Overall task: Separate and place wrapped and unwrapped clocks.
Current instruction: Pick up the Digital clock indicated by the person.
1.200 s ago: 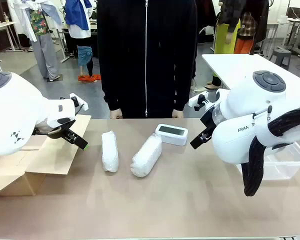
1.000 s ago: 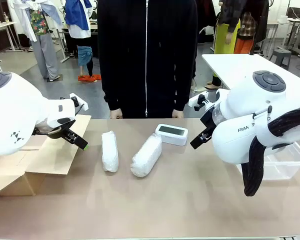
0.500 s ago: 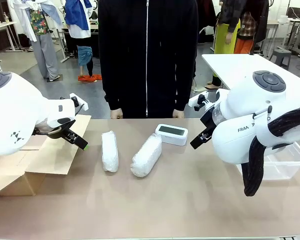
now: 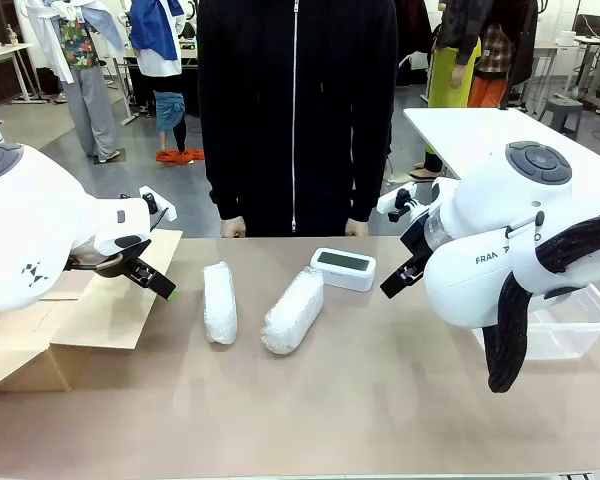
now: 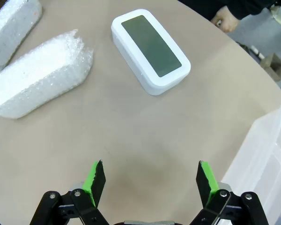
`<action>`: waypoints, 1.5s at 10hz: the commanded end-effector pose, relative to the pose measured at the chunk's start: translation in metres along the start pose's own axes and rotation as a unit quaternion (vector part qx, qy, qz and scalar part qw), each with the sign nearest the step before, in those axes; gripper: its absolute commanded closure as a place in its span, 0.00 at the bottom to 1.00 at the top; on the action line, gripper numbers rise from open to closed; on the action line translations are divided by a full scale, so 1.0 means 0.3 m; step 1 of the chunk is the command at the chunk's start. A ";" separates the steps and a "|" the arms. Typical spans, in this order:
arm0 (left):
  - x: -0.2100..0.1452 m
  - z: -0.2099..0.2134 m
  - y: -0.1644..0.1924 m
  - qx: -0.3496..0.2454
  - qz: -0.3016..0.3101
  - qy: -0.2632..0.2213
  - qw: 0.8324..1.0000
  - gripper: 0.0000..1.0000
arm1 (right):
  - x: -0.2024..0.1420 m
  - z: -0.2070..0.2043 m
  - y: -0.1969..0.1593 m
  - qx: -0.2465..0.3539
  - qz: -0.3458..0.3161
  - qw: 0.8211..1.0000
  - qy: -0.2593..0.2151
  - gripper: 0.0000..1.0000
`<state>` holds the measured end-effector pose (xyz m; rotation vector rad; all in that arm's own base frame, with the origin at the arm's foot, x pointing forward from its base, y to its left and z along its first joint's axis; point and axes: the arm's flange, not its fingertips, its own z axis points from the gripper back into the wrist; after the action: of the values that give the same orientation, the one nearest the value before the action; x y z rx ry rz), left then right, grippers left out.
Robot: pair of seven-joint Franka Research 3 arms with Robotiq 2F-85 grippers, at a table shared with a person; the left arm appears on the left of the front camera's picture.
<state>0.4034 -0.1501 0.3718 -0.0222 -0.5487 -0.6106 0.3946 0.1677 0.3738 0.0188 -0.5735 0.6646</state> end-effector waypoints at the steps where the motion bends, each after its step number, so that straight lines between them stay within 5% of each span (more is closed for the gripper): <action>1: 0.000 0.000 0.000 0.000 0.000 0.000 1.000 0.00 | 0.000 0.000 0.000 0.000 0.000 1.000 0.000 0.00; 3: 0.000 0.000 0.000 0.000 0.000 0.000 1.000 0.00 | 0.033 0.013 -0.032 0.020 -0.002 1.000 -0.018 0.00; 8: 0.011 0.438 0.045 -0.115 -0.070 -0.032 0.990 0.00 | 0.058 0.496 -0.076 0.127 0.101 0.982 -0.095 0.00; 11: -0.092 0.527 0.094 -0.177 -0.106 -0.068 0.976 0.00 | -0.017 0.569 -0.087 0.187 0.154 0.960 -0.141 0.00; 15: -0.178 0.589 0.099 -0.196 -0.114 -0.108 0.968 0.00 | -0.122 0.646 -0.116 0.183 0.171 0.950 -0.187 0.00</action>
<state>0.3263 -0.0721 0.5251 -0.3773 -0.6090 -0.9294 0.3256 0.0892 0.5510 0.3873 -0.7979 1.0864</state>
